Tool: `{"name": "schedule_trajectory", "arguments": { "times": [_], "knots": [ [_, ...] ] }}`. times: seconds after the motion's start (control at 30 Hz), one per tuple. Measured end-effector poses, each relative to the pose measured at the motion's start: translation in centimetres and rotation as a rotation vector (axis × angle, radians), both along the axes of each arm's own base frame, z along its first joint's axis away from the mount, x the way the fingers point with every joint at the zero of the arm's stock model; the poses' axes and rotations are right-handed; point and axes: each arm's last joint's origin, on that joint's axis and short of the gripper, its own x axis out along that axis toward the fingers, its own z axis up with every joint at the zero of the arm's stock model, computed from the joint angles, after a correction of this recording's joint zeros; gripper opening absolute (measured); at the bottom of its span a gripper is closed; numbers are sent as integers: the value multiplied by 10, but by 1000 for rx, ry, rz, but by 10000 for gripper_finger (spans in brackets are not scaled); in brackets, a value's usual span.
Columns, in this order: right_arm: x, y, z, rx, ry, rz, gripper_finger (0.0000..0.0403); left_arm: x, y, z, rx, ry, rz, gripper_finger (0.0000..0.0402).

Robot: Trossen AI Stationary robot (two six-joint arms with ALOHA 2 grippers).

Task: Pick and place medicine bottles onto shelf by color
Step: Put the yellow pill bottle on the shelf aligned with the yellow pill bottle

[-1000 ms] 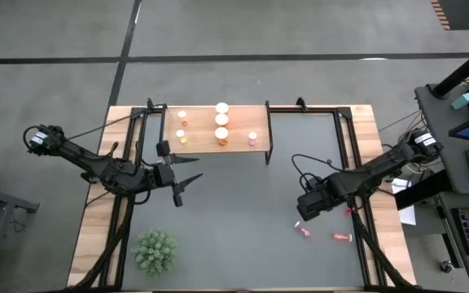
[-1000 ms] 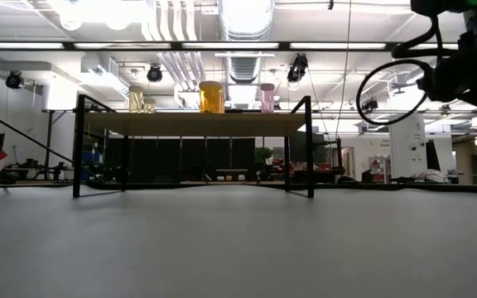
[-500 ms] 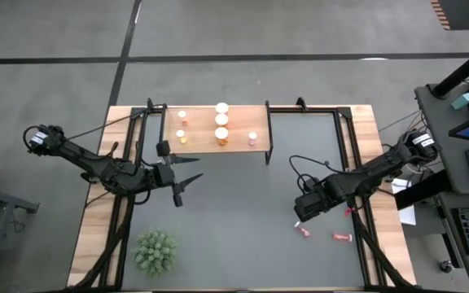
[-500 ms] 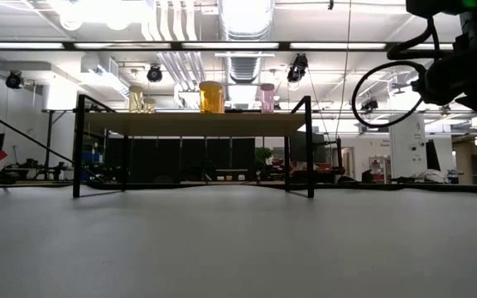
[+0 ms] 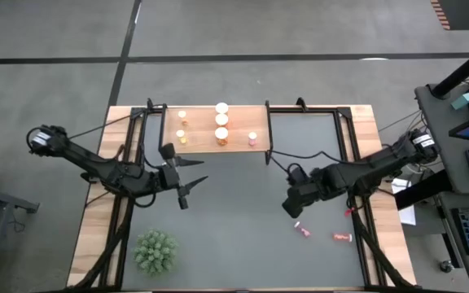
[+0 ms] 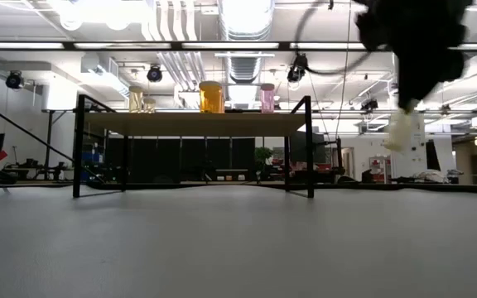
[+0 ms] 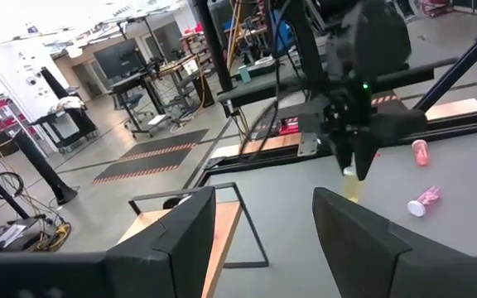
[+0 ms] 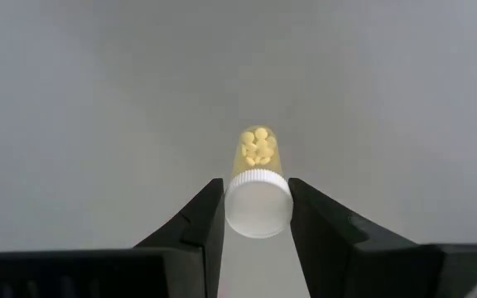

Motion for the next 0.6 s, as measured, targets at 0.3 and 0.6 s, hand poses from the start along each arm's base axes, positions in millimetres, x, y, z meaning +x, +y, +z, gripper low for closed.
{"name": "schedule_trajectory", "arguments": {
  "times": [0.3, 0.6],
  "knots": [
    [32, -2, 14, -179, -312, 368, 106, 25, -22, -13, -74, -16, -65, 187],
    [51, -10, 24, -260, -542, 557, 106, 61, -46, -36, -157, 112, -88, 187]
  ]
}}
